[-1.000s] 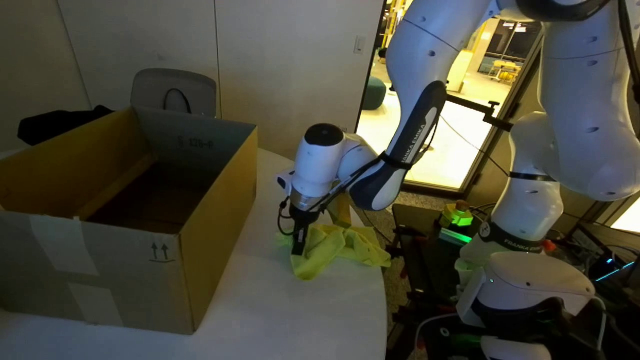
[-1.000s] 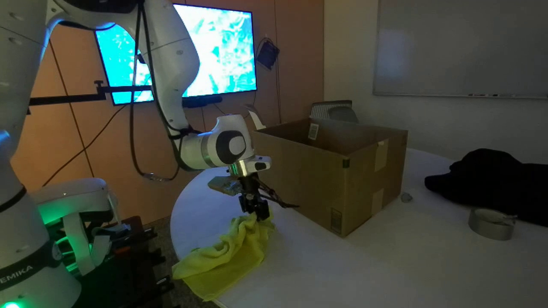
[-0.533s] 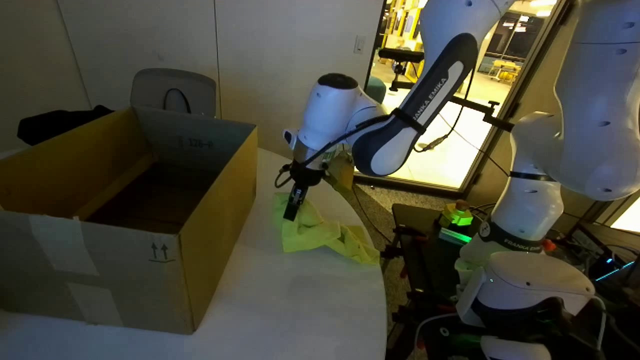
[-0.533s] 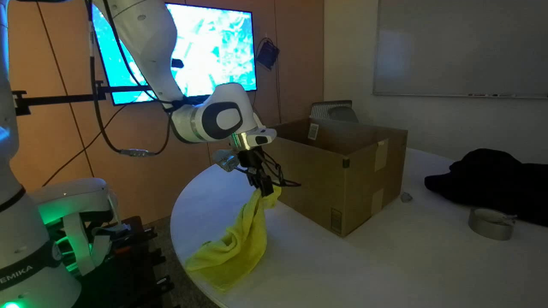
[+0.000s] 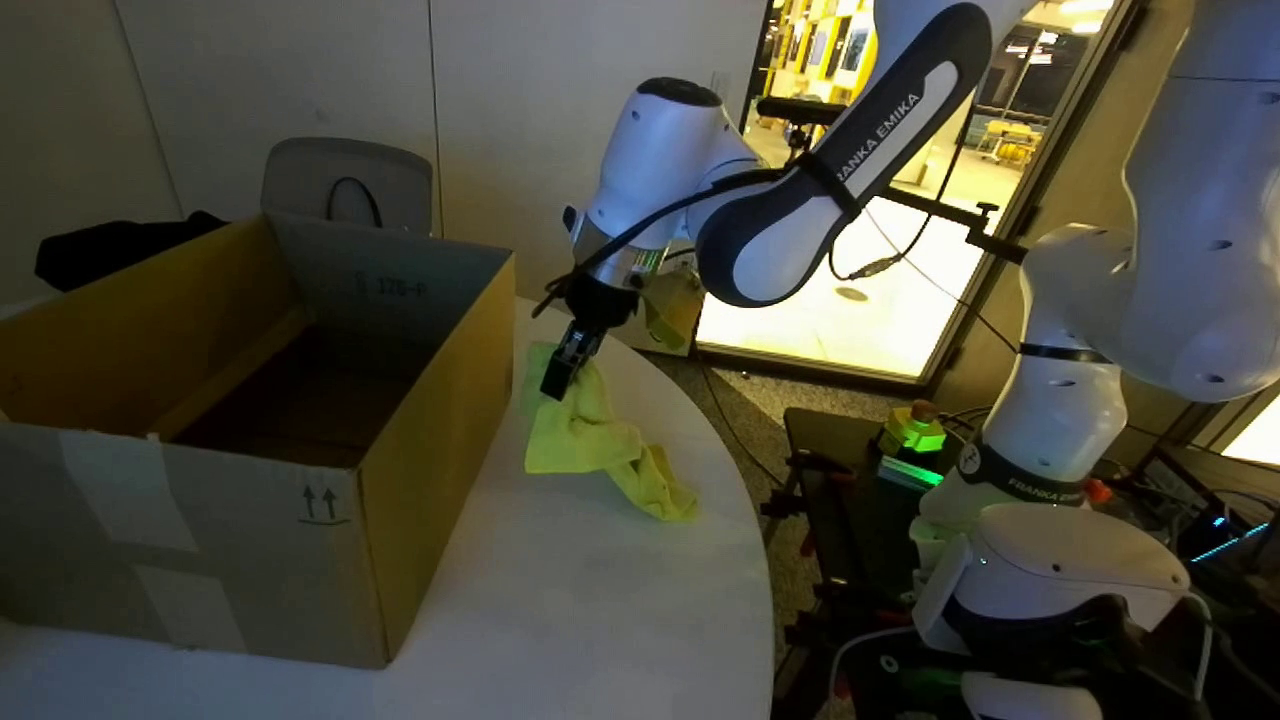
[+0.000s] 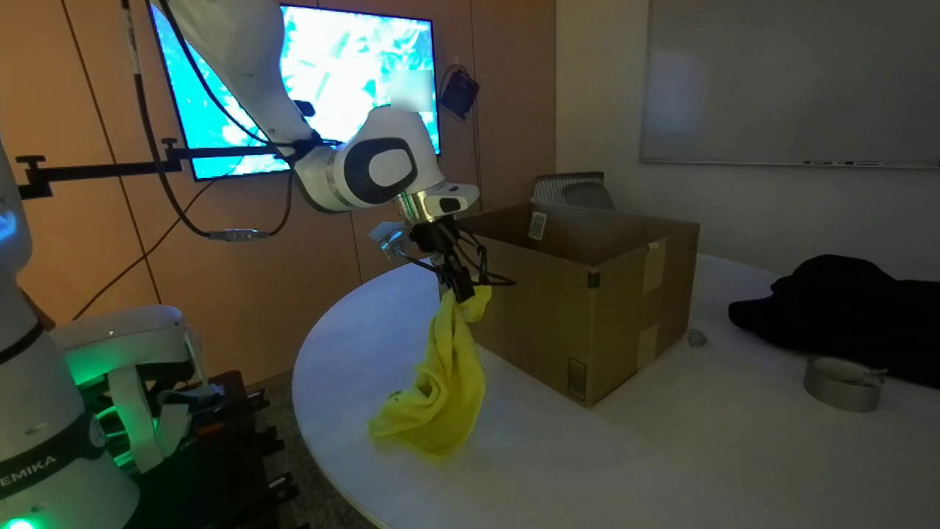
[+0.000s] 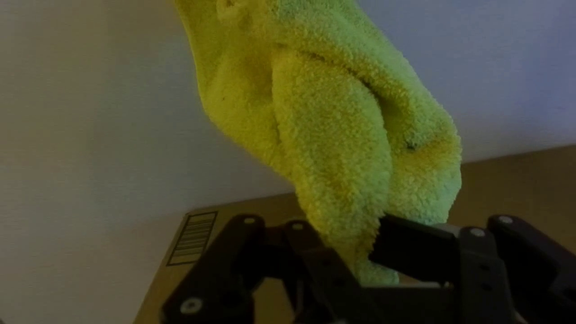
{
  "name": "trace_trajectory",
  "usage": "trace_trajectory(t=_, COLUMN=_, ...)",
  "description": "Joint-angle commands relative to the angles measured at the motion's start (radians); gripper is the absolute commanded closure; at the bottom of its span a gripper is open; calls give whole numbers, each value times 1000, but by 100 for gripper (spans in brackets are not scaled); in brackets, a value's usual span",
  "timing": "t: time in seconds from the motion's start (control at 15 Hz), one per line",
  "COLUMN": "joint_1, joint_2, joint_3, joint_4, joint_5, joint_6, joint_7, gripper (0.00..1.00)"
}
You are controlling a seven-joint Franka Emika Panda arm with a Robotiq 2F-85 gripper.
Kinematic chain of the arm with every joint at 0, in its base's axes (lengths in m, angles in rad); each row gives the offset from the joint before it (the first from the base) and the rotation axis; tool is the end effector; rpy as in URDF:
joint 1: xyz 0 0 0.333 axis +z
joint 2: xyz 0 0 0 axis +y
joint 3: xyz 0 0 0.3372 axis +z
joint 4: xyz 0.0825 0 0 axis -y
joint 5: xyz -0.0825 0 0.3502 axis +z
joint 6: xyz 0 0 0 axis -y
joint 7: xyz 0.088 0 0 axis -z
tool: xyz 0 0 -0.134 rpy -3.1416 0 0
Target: Put the marker on the towel, fold the towel with the marker in it, and then put the folded towel in the box
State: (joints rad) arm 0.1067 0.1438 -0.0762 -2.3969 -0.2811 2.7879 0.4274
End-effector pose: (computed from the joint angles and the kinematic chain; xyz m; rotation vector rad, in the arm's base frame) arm 0.5124 0.0257 0.3036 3.0255 -0.2164 0.4113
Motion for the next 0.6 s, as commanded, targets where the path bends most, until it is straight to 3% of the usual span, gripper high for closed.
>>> trace_trajectory(t=0.0, joint_1=29, joint_2=0, joint_3=-25, joint_4=-16, joint_5=-83, joint_6=-15, joint_7=140, gripper=99)
trace_trajectory(t=0.27, joint_1=61, joint_2=15, joint_3=-77, joint_4=-77, joint_5=-254, joint_6=-35, joint_7=388, gripper=98)
trace_trajectory(t=0.53, joint_1=49, joint_2=7, joint_3=-81, joint_4=-172, joint_5=-304, joint_6=-91, joint_7=525, gripper=98)
